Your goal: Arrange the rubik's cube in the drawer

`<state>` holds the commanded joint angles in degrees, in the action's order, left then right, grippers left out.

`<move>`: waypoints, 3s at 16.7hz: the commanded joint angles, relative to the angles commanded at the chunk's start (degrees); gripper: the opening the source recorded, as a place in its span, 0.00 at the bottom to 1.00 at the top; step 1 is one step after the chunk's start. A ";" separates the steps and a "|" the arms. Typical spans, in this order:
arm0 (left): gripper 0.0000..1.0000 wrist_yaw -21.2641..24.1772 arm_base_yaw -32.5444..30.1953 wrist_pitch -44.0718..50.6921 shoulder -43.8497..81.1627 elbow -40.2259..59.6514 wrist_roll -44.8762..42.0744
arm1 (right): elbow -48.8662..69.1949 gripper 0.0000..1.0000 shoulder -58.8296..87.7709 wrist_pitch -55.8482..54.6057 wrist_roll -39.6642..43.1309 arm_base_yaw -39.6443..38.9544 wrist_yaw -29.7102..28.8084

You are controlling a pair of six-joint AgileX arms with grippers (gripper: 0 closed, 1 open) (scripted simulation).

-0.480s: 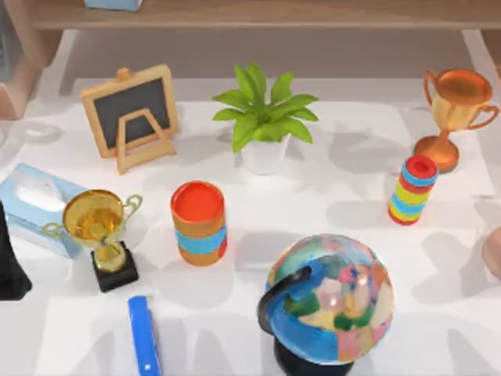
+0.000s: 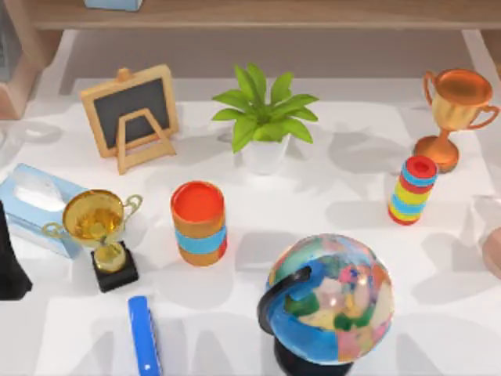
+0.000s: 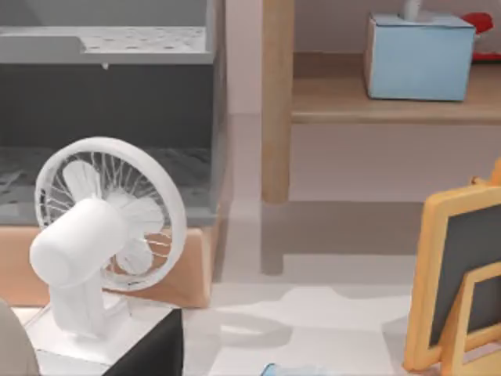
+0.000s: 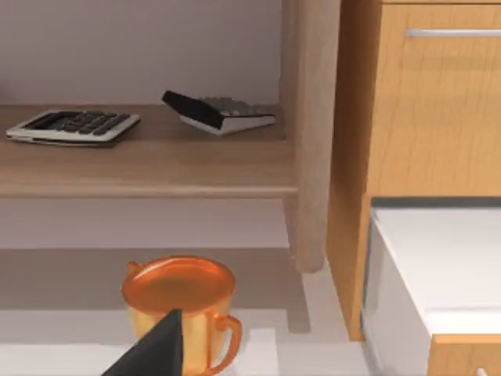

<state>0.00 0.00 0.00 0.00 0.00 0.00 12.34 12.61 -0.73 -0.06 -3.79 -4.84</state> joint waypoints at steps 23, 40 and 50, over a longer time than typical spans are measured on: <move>1.00 0.00 0.00 0.00 0.00 0.00 0.00 | 84.10 1.00 92.28 -7.22 -0.96 -25.01 -25.68; 1.00 0.00 0.00 0.00 0.00 0.00 0.00 | 102.09 1.00 105.26 -2.35 -0.84 -21.23 -22.09; 1.00 0.00 0.00 0.00 0.00 0.00 0.00 | 102.12 0.55 105.32 -2.35 -0.85 -21.22 -22.08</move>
<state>0.00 0.00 0.00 0.00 0.00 0.00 114.46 117.93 -3.09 -0.90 -25.02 -26.93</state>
